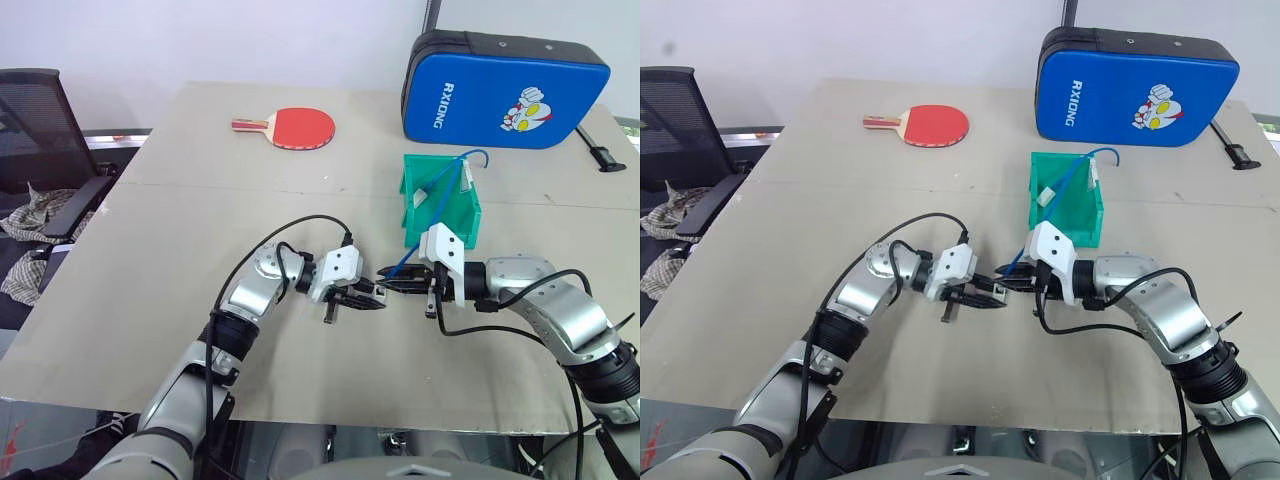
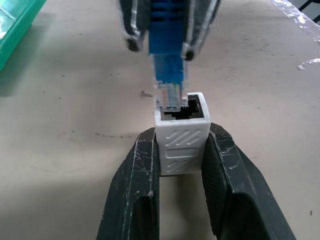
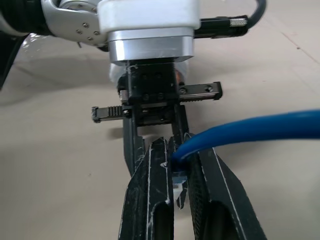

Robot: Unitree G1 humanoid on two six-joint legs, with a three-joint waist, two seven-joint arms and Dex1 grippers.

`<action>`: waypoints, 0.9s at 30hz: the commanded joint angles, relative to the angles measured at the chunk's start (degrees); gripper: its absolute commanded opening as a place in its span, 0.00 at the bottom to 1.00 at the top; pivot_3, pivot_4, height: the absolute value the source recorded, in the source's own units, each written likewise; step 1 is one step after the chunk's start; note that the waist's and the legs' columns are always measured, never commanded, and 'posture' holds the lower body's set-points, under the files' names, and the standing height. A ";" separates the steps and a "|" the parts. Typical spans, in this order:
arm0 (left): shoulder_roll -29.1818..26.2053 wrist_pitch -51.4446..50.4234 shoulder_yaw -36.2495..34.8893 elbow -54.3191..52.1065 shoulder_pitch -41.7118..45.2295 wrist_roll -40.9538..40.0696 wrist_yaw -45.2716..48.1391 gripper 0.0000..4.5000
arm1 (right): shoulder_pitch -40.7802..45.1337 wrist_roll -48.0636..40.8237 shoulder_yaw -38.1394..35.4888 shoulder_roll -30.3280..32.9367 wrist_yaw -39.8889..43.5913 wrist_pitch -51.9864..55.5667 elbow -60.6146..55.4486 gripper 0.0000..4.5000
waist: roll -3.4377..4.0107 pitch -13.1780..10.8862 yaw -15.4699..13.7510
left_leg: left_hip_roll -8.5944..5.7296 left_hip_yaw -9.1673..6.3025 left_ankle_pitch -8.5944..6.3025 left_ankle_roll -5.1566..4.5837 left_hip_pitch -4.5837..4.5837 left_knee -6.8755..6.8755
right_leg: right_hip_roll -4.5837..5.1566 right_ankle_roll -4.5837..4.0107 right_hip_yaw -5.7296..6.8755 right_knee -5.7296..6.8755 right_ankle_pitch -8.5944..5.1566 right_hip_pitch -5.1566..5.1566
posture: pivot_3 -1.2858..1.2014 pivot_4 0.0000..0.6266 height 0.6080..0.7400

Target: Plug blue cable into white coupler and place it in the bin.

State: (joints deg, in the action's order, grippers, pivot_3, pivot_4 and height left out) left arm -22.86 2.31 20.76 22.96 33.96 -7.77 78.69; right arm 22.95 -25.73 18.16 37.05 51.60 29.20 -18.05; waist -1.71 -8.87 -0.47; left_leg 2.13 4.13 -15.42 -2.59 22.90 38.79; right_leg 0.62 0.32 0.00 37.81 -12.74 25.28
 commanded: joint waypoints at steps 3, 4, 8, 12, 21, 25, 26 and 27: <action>0.37 0.97 -0.49 -0.76 1.33 0.04 0.29 0.13 | 0.38 1.55 -0.22 0.40 2.48 -0.65 -1.08 0.00 | 0.00 0.00 0.00 | 0.00 0.00 0.00 0.00 0.00 0.02 | 0.00 0.00 0.01 0.02 0.00 0.00 | 0.52 0.24 0.92; 0.41 0.92 -0.54 -0.82 1.31 0.00 0.31 0.13 | 0.36 2.66 0.45 0.58 2.76 -1.14 -0.91 0.00 | 0.00 0.00 0.00 | 0.00 0.00 0.00 0.00 0.00 0.03 | 0.00 0.00 0.02 0.03 0.00 0.00 | 0.52 0.24 0.92; 0.55 0.83 -0.68 -1.01 1.22 0.04 0.46 0.13 | 0.34 6.20 1.82 -0.25 2.87 -2.42 0.17 0.00 | 0.00 0.01 0.02 | 0.00 0.00 0.00 0.00 -0.01 0.06 | 0.00 0.00 0.05 0.04 0.00 0.00 | 0.52 0.24 0.92; 0.54 0.74 -0.66 -1.49 0.95 -0.07 0.61 0.13 | 0.29 7.60 2.16 -1.94 2.50 -3.12 1.02 0.00 | 0.00 0.01 0.01 | 0.01 -0.01 0.00 0.00 -0.03 0.10 | -0.01 0.00 0.06 0.09 0.00 -0.01 | 0.52 0.24 0.92; 0.61 0.98 -0.62 -1.54 0.66 0.20 0.29 0.13 | -1.33 10.70 4.27 -1.95 4.40 -3.66 1.52 0.00 | 0.02 0.02 0.05 | 0.02 -0.02 0.00 0.00 -0.03 0.18 | -0.01 -0.01 0.08 0.12 0.00 -0.04 | 0.52 0.24 0.92; 0.74 1.23 -0.54 -1.55 0.47 0.40 -0.08 0.13 | -2.38 13.38 6.64 -0.94 5.32 -3.63 3.18 0.00 | 0.02 0.03 0.04 | 0.01 -0.02 0.00 0.00 -0.07 0.19 | -0.01 -0.01 0.09 0.12 0.00 -0.07 | 0.52 0.24 0.92; 0.73 1.35 -0.50 -1.56 0.37 0.48 -0.13 0.13 | -2.41 14.07 7.44 -0.76 5.59 -3.12 3.90 0.00 | 0.02 0.06 0.05 | 0.01 -0.02 0.00 0.00 -0.08 0.19 | -0.01 -0.01 0.09 0.12 0.00 -0.08 | 0.52 0.24 0.92; 0.75 1.47 -0.47 -1.58 0.27 0.57 -0.23 0.13 | -2.27 15.12 8.64 -0.46 6.10 -2.52 4.86 0.00 | 0.02 0.06 0.05 | 0.01 -0.01 0.00 0.00 -0.11 0.20 | -0.01 -0.01 0.08 0.12 0.00 -0.10 | 0.52 0.24 0.92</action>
State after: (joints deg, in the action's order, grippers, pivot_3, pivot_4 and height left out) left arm -22.73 2.58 20.80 23.06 33.88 -6.46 78.49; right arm 22.62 -13.68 21.76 35.26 55.72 24.16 -16.69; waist -1.69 -8.81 -0.42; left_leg 2.15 4.12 -15.42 -2.59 22.78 39.00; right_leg 0.61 0.31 0.09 37.93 -12.73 25.16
